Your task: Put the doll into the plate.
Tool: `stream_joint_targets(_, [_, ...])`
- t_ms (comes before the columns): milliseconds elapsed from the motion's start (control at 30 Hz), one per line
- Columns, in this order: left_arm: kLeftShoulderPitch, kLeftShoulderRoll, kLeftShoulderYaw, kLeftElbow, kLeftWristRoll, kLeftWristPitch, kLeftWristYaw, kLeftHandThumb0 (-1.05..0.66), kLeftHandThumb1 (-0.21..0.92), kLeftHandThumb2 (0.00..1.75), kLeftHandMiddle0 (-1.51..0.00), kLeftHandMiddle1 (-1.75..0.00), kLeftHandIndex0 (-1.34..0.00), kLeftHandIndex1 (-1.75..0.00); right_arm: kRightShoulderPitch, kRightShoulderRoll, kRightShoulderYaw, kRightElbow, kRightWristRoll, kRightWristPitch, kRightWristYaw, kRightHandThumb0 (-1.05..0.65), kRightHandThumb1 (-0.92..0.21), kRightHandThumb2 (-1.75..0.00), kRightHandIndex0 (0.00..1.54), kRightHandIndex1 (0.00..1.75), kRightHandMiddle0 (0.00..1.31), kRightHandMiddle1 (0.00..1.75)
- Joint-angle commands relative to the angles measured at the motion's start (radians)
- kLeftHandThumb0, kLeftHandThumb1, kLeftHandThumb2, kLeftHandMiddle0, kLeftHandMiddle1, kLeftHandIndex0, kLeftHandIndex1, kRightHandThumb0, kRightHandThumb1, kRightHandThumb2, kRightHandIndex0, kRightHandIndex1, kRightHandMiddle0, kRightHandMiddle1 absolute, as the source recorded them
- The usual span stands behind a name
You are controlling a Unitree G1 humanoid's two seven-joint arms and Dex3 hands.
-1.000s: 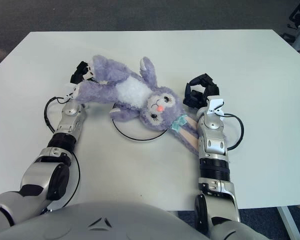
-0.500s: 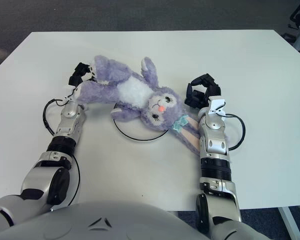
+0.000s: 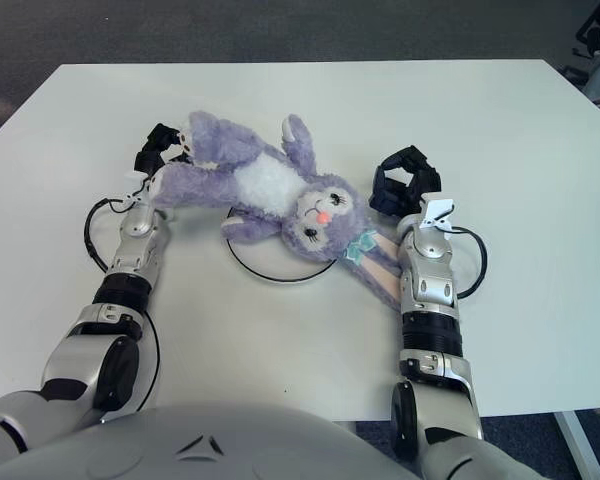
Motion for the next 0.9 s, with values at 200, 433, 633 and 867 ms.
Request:
stream_joint_targets(200, [0.094,0.006,0.017,0.052,-0.014,-0.049,-0.017,-0.5,0.27,1.38,-1.21,-1.75,-0.65,-1.75,0.064,0.025,-0.015,0.054,0.023,-0.046,0.007,-0.49,-0.3,-1.34,1.26,1.75,0.63,1.75])
stream_joint_targets(433, [0.106,0.002,0.022,0.035,0.001,-0.039,0.024,-0.51,0.26,1.4,-1.22,-1.75,-0.66,-1.75,0.069,0.025,-0.016,0.039,0.031,-0.036,0.008,-0.49,-0.29,-1.34,1.27,1.75,0.63,1.75])
stream_joint_targets(633, [0.133,0.01,0.022,0.012,-0.008,-0.024,0.008,-0.51,0.24,1.41,-1.22,-1.75,-0.67,-1.75,0.076,0.022,-0.016,0.023,0.033,-0.028,0.011,-0.49,-0.29,-1.34,1.27,1.75,0.63,1.75])
stream_joint_targets(867, [0.142,0.011,0.018,0.013,-0.01,-0.037,-0.003,-0.51,0.25,1.4,-1.23,-1.75,-0.66,-1.75,0.078,0.021,-0.017,0.019,0.037,-0.023,0.014,-0.49,-0.3,-1.34,1.27,1.75,0.63,1.75])
